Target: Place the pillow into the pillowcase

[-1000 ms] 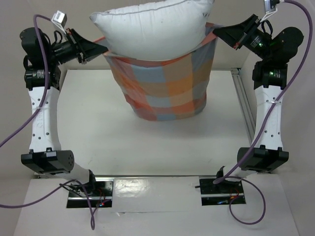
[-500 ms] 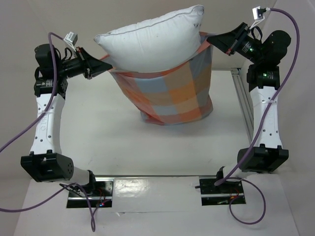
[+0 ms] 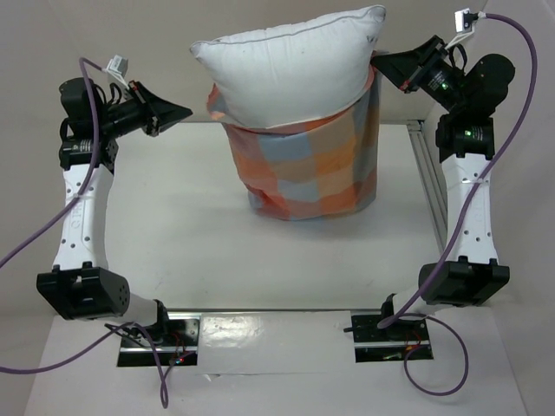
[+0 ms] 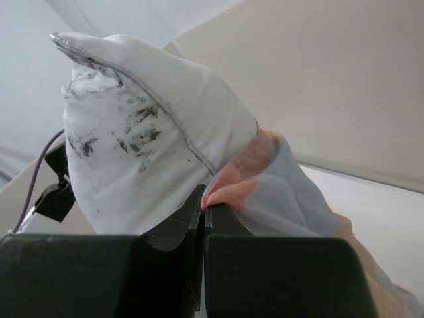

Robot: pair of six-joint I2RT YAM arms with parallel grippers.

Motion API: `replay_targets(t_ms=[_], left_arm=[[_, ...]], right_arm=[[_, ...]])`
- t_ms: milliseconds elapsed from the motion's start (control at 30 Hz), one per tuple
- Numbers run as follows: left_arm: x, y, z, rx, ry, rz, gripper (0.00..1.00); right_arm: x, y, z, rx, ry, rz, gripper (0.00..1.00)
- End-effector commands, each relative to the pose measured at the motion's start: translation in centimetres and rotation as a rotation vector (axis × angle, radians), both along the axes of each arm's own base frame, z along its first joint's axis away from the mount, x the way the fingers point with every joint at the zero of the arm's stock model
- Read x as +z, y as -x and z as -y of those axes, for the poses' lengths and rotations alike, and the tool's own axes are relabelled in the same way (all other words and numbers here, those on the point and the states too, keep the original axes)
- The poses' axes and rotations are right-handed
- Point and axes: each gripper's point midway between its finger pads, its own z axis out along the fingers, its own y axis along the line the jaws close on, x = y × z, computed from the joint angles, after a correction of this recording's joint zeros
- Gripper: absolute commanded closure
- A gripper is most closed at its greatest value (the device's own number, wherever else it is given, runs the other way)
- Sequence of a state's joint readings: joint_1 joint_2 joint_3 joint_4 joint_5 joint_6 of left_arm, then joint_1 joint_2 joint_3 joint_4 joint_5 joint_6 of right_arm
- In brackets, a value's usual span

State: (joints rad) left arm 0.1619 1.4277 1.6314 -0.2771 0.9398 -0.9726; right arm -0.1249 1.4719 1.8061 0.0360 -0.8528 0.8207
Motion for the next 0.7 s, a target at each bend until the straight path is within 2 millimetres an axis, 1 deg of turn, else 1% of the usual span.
replay_targets(t_ms=[0, 100, 133, 167, 200, 233, 267, 300, 333, 367, 400, 433, 467, 533, 567, 600, 667], left_arm=[[-0.4, -1.5, -0.4, 0.058, -0.010, 0.013, 1.00], [-0.6, -1.5, -0.5, 0.070, -0.012, 0.009, 1.00], [-0.6, -1.5, -0.5, 0.070, -0.012, 0.009, 1.00], [-0.5, -1.3, -0.4, 0.061, -0.010, 0.009, 1.00], [-0.6, -1.2, 0.0, 0.044, -0.004, 0.012, 1.00], [-0.6, -1.1, 0.1, 0.033, -0.002, 0.012, 1.00], [-0.7, -1.2, 0.2, 0.034, 0.008, 0.005, 0.99], [-0.5, -1.2, 0.2, 0.035, 0.015, 0.006, 0.85], [-0.3, -0.9, 0.2, 0.035, 0.014, 0.018, 0.78], [0.0, -0.9, 0.1, 0.053, 0.011, 0.028, 0.67], [0.0, -0.9, 0.1, 0.053, 0.011, 0.028, 0.59], [0.2, -0.4, 0.1, 0.051, -0.008, 0.049, 0.48], [0.9, -0.3, -0.2, 0.080, -0.022, 0.069, 0.41], [1.2, -0.1, -0.6, 0.111, -0.072, 0.101, 0.27], [1.4, 0.2, -0.8, 0.129, -0.089, 0.109, 0.21], [1.1, 0.0, -1.2, 0.157, -0.105, 0.094, 0.14], [1.2, 0.3, -1.4, 0.171, -0.143, 0.115, 0.12]], right_arm=[[4.9, 3.1, 0.2, -0.052, 0.008, 0.180, 1.00], [5.1, 3.5, -0.3, -0.038, 0.020, 0.196, 1.00], [5.0, 3.7, -0.8, -0.016, 0.031, 0.202, 1.00], [5.3, 4.1, -1.4, 0.000, 0.030, 0.211, 1.00], [4.9, 3.6, -1.3, -0.006, 0.042, 0.200, 1.00], [4.9, 3.8, -1.8, 0.009, 0.041, 0.200, 1.00], [4.9, 3.8, -1.8, 0.005, 0.050, 0.209, 1.00], [4.7, 3.7, -2.1, 0.007, 0.044, 0.198, 1.00], [5.1, 3.9, -2.1, 0.004, 0.051, 0.213, 1.00], [5.1, 3.9, -2.1, 0.004, 0.051, 0.213, 1.00], [5.1, 3.9, -2.1, 0.004, 0.051, 0.213, 1.00], [4.9, 3.8, -2.1, 0.005, 0.050, 0.204, 1.00], [5.0, 3.7, -1.9, -0.005, 0.046, 0.204, 1.00], [5.0, 3.7, -1.9, -0.005, 0.046, 0.204, 1.00], [4.6, 3.2, -1.9, -0.005, 0.045, 0.193, 1.00], [5.0, 3.5, -2.2, 0.004, 0.045, 0.204, 1.00], [5.0, 3.5, -2.2, 0.004, 0.045, 0.204, 1.00]])
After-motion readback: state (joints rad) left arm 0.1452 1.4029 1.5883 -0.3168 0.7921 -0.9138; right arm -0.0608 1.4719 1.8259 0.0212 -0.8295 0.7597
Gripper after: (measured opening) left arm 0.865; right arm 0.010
